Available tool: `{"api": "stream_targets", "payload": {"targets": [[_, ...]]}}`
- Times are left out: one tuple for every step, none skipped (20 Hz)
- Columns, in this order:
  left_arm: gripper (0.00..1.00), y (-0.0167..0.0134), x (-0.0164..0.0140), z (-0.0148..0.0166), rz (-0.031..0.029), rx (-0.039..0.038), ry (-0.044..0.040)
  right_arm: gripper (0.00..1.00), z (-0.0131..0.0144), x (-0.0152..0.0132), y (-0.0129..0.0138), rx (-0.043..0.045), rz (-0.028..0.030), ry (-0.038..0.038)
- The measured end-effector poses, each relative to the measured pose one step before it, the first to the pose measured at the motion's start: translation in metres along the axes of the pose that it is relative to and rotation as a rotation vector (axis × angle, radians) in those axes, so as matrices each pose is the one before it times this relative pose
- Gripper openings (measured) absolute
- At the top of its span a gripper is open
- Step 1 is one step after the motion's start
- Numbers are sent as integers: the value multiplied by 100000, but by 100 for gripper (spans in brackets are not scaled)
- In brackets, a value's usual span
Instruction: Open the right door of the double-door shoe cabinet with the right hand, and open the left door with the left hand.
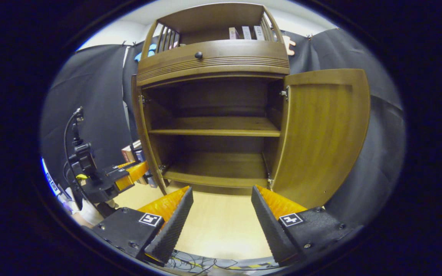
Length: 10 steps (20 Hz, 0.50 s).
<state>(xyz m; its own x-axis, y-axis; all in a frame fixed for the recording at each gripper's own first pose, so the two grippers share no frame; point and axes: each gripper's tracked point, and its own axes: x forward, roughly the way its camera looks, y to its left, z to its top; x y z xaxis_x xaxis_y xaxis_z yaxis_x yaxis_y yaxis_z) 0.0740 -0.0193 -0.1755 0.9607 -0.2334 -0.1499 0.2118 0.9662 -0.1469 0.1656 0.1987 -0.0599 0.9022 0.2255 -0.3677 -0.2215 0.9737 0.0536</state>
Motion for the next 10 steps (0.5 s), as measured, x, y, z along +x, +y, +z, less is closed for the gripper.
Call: {"api": "stream_targets", "payload": {"targets": [[28,499,-443,-69,653,-635,121,96,-90,-3,202,265,711,10],[36,563,-503,-74,622,-900,262,96,-129,-1,213,317,710,195],[36,410,-448,9,407,-1041,406,96,-76,45,221,303,889,271],[28,508,-412,19,526,-989,113,96,-73,244,499,409,1054,341],[28,482,-239,39,1409,449,442,96,18,184,400,332,941,242],[20,448,-1036,133,1531,1614,-1322,96,-82,-24,106,-34,526,158],[13,674,156,49,478,2457,27,96,-56,36,162,-258,505,158],[12,438,-313,-13,356,2366,-264,96,-51,-23,197,-281,571,-9],[12,712,-642,43,2354,1928,-95,96,-90,16,216,-321,418,38],[9,551,28,-85,1012,1352,-741,96,-15,-39,154,-210,373,81]]}}
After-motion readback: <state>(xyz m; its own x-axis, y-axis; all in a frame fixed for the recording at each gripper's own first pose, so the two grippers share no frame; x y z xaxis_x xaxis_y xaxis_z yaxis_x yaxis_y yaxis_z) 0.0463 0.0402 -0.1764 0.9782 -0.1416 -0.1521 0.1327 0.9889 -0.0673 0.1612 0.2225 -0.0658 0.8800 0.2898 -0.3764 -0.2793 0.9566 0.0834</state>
